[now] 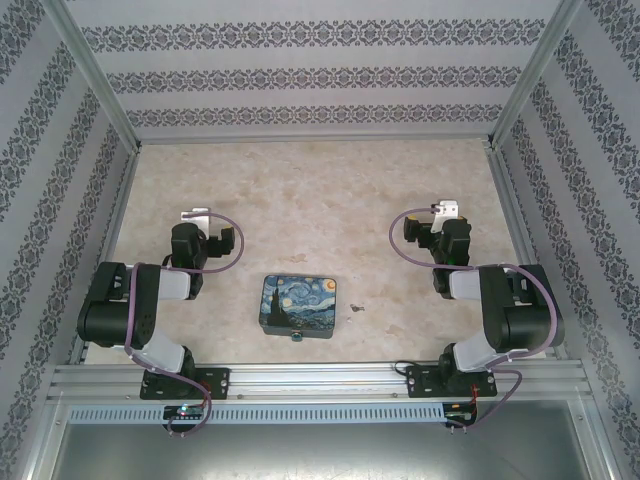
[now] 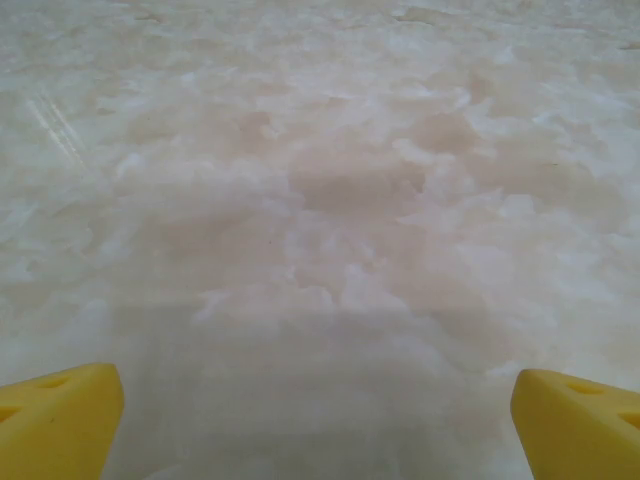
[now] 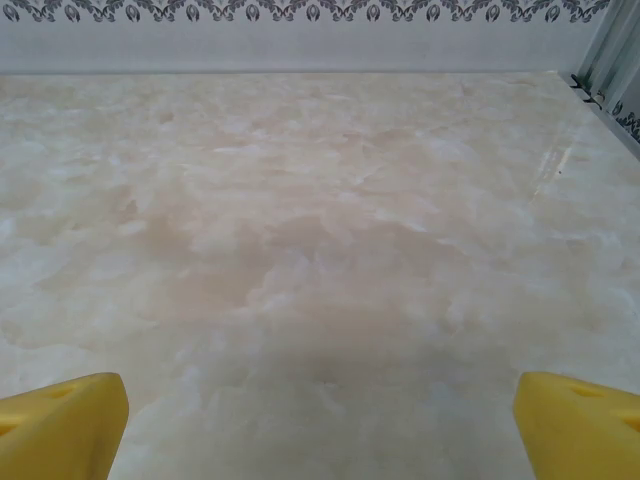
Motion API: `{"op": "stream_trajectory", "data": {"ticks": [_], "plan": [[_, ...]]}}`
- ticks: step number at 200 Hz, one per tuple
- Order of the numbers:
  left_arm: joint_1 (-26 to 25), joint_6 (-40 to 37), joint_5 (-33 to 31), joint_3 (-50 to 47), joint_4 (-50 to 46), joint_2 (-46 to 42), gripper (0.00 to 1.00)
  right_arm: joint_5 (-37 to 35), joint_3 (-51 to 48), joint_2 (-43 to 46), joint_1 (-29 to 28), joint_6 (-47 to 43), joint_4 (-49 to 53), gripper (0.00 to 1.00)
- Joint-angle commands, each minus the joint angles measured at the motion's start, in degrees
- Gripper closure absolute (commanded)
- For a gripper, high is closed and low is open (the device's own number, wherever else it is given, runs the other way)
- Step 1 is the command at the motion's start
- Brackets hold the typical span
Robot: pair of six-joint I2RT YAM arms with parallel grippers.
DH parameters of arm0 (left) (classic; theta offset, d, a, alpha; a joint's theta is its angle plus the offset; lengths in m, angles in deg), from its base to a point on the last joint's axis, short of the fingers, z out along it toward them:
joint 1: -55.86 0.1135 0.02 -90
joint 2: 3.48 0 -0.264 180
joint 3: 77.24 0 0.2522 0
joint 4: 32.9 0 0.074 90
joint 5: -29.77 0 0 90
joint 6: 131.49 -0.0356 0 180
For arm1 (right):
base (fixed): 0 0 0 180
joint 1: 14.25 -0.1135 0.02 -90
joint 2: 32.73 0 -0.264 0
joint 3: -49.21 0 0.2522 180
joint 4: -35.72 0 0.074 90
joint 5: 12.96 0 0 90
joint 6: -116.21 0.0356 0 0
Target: Unlock a padlock with a key
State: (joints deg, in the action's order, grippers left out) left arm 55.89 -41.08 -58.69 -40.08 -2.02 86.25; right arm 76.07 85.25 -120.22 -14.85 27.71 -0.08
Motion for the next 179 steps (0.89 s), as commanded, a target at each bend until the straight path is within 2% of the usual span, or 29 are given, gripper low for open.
{"op": "stream_trajectory", "data": {"ticks": [1, 151, 179], "plan": [[0.4, -0.4, 1.0, 0.8, 2.0, -0.3, 0.0, 0.2, -0.1, 1.0, -0.1, -0.1, -1.3, 0.02], [0.6, -0.3, 1.8, 0.7, 2.0, -0.3, 0.0, 1.9, 0.2, 1.0, 0.8, 0.8, -1.0, 0.02], [0.6, 0.2, 0.5, 3.2, -4.3, -3.3, 0.0, -1.1, 1.5, 3.7, 0.8, 1.8, 3.2, 0.02]]}}
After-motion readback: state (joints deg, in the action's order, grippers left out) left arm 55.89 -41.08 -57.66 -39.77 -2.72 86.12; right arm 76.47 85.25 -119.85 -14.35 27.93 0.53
